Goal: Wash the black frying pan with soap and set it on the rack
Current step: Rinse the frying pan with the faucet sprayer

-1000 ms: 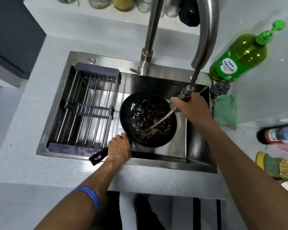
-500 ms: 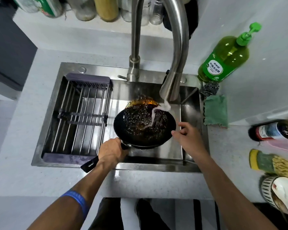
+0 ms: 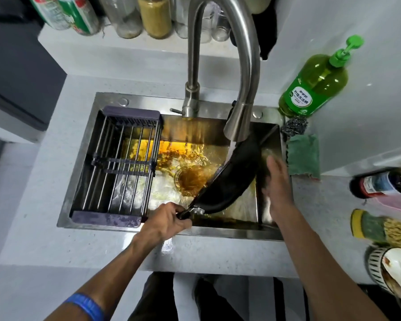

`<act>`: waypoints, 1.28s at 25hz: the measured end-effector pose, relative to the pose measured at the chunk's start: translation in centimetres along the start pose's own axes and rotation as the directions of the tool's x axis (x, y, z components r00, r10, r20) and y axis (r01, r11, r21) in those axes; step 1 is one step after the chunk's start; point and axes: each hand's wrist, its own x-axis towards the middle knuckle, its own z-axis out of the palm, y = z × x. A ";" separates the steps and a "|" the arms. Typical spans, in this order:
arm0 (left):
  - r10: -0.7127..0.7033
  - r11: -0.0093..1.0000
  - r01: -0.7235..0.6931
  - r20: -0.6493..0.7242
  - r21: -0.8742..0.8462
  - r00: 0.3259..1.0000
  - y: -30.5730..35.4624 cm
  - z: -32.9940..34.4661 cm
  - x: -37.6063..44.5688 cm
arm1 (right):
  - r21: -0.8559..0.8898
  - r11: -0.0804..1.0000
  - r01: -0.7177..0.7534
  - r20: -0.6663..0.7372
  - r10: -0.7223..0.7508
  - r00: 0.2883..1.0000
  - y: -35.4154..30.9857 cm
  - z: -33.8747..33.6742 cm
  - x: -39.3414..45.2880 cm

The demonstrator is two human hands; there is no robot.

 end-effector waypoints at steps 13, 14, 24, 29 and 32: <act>-0.165 0.972 0.144 0.104 0.186 0.981 -0.2 -1.8 0.3 | 0.184 0.922 -0.342 0.049 0.339 0.940 6.9 -1.0 -0.2; -0.161 0.978 0.147 0.089 0.151 0.983 -0.5 -1.4 0.1 | 0.186 0.928 -0.324 0.049 0.320 0.946 7.1 -1.2 0.0; -0.038 0.903 0.148 -0.268 0.404 0.963 -1.0 -2.9 -2.2 | -0.927 -0.194 0.322 0.349 -0.125 0.929 8.1 5.0 2.2; 0.043 0.872 0.072 -0.222 0.485 0.974 -1.5 -3.4 -2.6 | -0.875 0.043 0.482 0.483 0.003 0.876 8.2 10.6 1.8; 0.068 0.881 0.038 -0.205 0.471 0.976 -1.1 -3.0 -2.2 | -0.785 0.170 0.596 0.615 0.096 0.782 8.2 9.9 2.0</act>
